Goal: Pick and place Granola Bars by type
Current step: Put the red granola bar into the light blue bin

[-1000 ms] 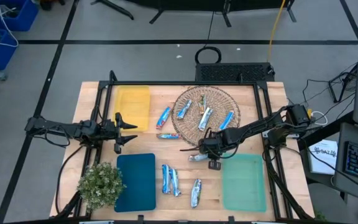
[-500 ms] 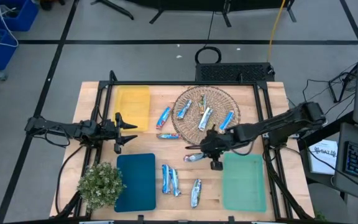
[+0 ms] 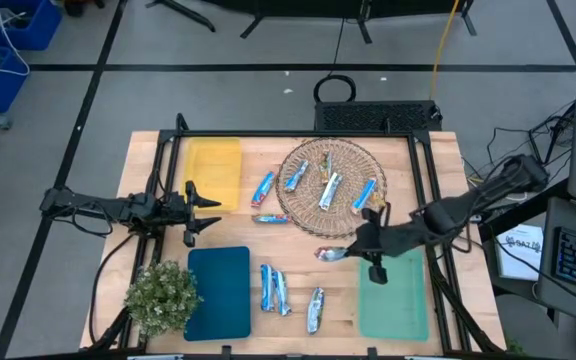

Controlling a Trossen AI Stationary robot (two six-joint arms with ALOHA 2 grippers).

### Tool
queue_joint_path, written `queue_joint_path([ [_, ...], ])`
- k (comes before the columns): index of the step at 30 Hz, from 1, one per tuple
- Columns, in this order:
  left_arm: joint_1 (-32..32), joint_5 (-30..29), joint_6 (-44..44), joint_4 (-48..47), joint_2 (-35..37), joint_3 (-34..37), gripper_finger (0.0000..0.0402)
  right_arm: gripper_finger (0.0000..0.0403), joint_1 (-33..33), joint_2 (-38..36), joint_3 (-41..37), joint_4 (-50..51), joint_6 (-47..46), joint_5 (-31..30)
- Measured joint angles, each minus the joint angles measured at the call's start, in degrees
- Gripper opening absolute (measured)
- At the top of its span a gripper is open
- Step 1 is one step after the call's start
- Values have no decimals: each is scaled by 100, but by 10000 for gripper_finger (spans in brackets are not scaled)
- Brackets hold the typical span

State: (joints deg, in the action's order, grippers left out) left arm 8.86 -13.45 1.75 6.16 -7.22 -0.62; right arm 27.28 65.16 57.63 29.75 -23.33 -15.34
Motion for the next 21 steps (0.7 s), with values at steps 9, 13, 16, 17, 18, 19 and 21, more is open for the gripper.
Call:
queue_joint_path([
  [9, 2, 0, -1, 2, 0, 0, 209, 0, 200, -676, -320, 50, 631, -749],
  [13, 2, 0, 1, 2, 0, 0, 209, 0, -128, -1342, -1001, -406, 1086, -739],
  [16, 2, 0, 0, 2, 0, 0, 209, 0, -510, -2008, -1484, -794, 1516, -738],
  [17, 2, 0, -1, 2, 0, 0, 209, 0, -653, -2232, -1616, -981, 1709, -719],
  [18, 0, 0, -2, 2, 0, 0, 209, 0, -811, -2465, -1747, -1161, 1919, -691],
  [19, 2, 0, 0, 2, 0, 0, 209, 0, -967, -2689, -1869, -1328, 2116, -634],
  [21, 0, 0, -2, 2, 0, 0, 209, 0, -1295, -3096, -2095, -1581, 2416, -372],
])
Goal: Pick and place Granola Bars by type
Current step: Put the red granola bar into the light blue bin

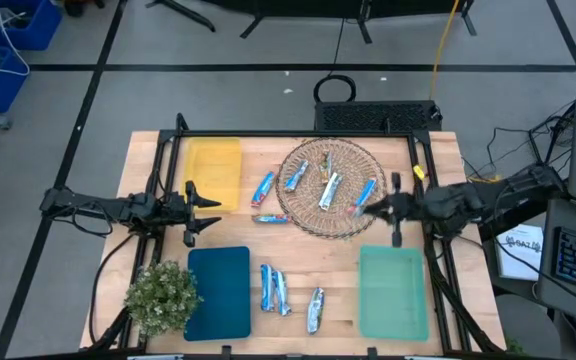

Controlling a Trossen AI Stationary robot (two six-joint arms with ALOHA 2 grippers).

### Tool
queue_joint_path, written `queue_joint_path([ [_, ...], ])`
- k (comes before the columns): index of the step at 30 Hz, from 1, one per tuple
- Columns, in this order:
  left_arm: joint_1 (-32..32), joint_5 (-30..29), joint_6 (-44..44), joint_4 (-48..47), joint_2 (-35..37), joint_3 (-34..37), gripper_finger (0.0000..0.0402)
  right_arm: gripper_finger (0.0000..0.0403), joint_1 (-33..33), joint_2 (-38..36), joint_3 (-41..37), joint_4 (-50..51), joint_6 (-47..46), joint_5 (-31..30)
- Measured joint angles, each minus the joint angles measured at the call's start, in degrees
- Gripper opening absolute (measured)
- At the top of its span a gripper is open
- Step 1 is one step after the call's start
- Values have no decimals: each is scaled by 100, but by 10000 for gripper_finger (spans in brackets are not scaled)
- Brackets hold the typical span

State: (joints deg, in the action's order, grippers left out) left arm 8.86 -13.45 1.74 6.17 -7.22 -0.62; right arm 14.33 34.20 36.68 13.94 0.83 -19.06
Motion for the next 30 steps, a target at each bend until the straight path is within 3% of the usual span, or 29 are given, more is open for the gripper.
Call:
queue_joint_path([
  [6, 2, 0, 1, 0, 0, 0, 209, 0, -873, -973, -426, -125, 297, 477],
  [14, 2, 0, 2, 0, 0, 0, 209, 0, -1547, -1813, -694, -144, 589, 1016],
  [20, 0, 0, 1, 0, 0, 0, 209, 0, -1748, -2349, -1064, -408, 546, 1181],
  [30, 2, 0, 1, 0, 0, 0, 209, 0, -1775, -2944, -2246, -1677, 341, 1193],
])
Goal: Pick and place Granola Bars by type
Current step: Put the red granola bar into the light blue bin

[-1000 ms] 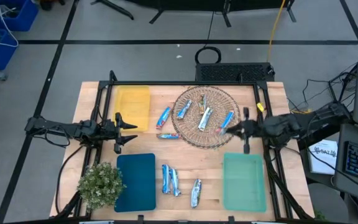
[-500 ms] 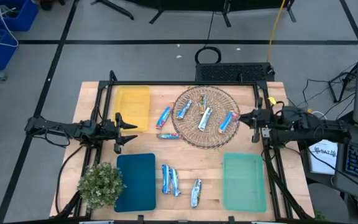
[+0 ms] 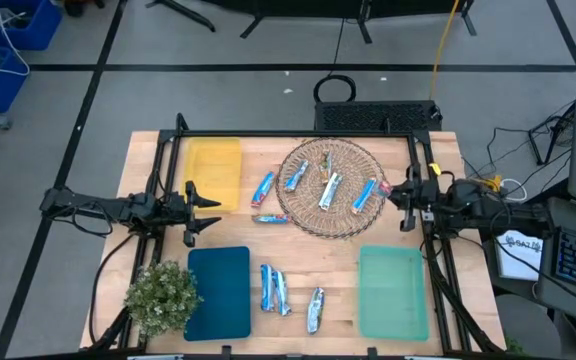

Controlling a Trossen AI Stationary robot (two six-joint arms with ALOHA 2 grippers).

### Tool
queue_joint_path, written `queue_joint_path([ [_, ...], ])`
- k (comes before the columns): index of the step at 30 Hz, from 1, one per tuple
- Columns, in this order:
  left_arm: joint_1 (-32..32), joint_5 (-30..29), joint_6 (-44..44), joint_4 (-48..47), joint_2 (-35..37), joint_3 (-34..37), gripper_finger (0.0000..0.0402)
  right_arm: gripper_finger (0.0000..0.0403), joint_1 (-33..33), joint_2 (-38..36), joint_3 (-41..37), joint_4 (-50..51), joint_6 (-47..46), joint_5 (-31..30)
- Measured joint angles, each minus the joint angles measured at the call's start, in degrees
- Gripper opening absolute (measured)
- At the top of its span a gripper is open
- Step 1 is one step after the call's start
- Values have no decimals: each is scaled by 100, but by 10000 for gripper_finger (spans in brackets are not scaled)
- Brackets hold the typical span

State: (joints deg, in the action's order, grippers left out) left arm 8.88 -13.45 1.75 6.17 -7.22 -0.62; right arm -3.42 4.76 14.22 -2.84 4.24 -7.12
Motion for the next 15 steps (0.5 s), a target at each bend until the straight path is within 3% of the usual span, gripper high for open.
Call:
queue_joint_path([
  [6, -2, 0, 1, 0, 0, 0, 209, 0, 0, -49, -281, -548, -279, 646],
  [15, 0, 0, 0, 0, 0, 0, 209, 0, 3, -49, -265, -723, -1766, 2609],
])
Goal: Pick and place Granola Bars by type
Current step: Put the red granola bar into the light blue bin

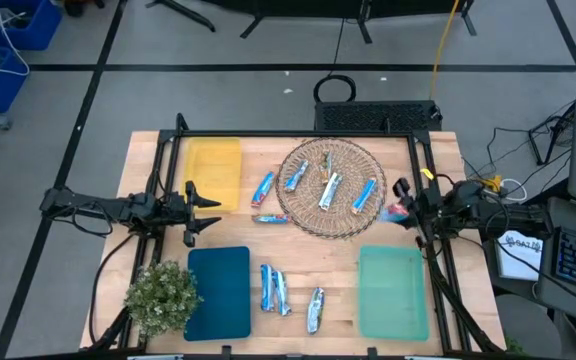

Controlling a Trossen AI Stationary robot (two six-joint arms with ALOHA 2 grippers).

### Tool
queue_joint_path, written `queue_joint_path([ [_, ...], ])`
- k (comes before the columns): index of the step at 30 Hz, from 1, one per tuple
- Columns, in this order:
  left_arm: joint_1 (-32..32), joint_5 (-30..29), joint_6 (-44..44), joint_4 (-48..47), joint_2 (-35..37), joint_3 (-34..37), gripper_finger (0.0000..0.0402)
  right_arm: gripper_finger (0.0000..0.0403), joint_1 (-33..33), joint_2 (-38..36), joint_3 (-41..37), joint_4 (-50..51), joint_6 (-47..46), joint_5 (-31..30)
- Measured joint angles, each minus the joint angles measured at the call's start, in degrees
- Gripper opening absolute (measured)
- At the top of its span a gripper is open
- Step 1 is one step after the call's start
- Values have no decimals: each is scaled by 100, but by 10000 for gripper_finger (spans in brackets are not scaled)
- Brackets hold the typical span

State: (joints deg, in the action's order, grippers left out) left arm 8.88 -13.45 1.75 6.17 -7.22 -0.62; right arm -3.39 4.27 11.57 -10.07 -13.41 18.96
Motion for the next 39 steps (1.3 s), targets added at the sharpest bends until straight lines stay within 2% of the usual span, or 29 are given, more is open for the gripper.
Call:
queue_joint_path([
  [3, -1, -1, -1, 0, 0, 0, 209, 0, -1, 0, 4, 63, -570, 342],
  [7, -2, 0, -1, 0, 0, 0, 209, 0, -1, 45, 5, 580, -1139, 371],
  [11, -2, 0, 0, 0, 0, 0, 209, 0, 1, 196, 4, 955, -1625, 222],
  [16, -2, -1, 0, 0, 0, 0, 209, 0, 2, 468, 31, 924, -2076, 188],
  [20, -2, -1, 0, 0, 0, 0, 209, 0, 15, 767, 404, 1258, -2035, -36],
  [23, -2, 0, -1, 1, 0, 0, 209, 0, 19, 1089, 1014, 2334, -1716, -203],
  [26, 0, 0, 0, 0, 0, 0, 209, 0, 93, 1562, 1691, 3765, -1630, -721],
  [31, 0, 0, 1, 0, 0, 0, 209, 0, 443, 2575, 2589, 5529, -2327, -987],
  [34, 0, -1, 1, 0, 0, 0, 209, 0, 837, 3136, 2825, 6133, -2890, -919],
  [39, -2, 0, 1, 1, 0, 0, 209, 0, 1487, 3780, 2907, 6422, -4028, -508],
])
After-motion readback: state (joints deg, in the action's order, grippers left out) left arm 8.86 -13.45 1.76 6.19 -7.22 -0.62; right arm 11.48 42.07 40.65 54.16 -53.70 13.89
